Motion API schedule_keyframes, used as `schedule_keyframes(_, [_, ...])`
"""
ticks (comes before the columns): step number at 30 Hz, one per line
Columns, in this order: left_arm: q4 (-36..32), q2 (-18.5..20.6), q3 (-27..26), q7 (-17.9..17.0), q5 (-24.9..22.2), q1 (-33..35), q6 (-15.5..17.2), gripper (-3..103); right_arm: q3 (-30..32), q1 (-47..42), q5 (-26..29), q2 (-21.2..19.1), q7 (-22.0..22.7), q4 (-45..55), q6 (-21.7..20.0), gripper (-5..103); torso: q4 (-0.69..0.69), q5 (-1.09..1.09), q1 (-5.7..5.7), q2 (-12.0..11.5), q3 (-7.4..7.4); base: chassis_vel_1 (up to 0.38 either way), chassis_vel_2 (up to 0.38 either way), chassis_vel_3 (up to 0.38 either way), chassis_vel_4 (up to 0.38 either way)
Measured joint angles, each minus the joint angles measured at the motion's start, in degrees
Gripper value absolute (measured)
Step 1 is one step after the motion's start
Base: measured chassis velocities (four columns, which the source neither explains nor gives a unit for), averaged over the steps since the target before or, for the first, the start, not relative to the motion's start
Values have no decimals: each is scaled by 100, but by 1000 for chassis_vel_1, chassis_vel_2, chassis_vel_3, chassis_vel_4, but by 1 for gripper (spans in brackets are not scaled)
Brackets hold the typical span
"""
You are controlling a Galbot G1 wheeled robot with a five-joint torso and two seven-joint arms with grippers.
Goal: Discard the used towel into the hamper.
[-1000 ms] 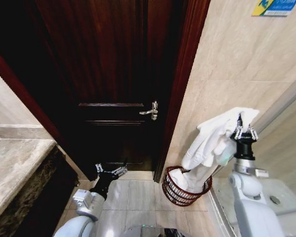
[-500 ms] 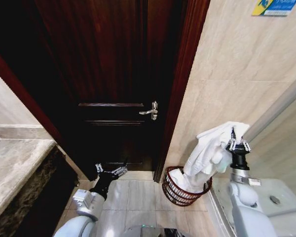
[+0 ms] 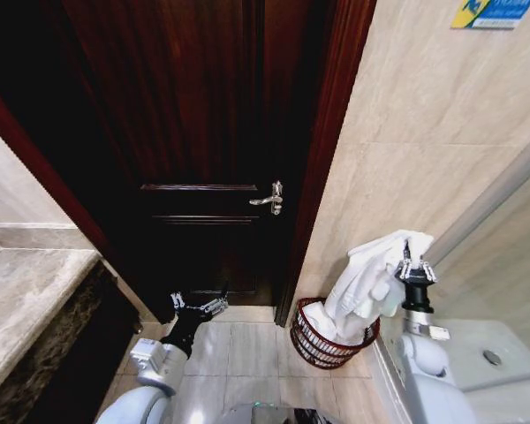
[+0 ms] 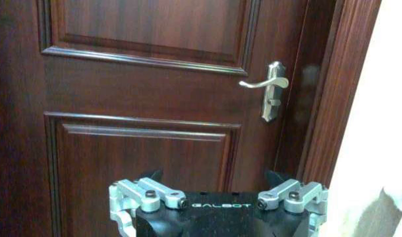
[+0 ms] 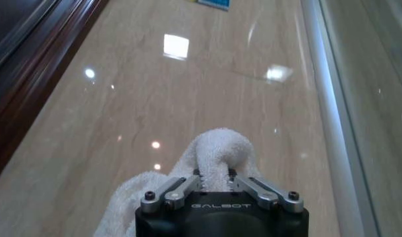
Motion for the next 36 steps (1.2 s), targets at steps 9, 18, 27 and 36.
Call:
schedule_keyframes(9, [0,0,0,0,0,0,0,100,-84,-242,-48,263,-6,-155,105,11,0,0,0,0,0,0,0,0,0])
schedule_keyframes(18, [0,0,0,0,0,0,0,100,170,-206,190,126,-87,-690,273,11,0,0,0,0,0,0,0,0,0])
schedule_keyframes(27, [0,0,0,0,0,0,0,100,231,40,108,156,-98,-1139,283,11,0,0,0,-1,0,0,0,0,0])
schedule_keyframes(36, [0,0,0,0,0,0,0,100,120,111,207,230,-235,-1648,284,11,0,-2,0,-1,0,0,0,0,0])
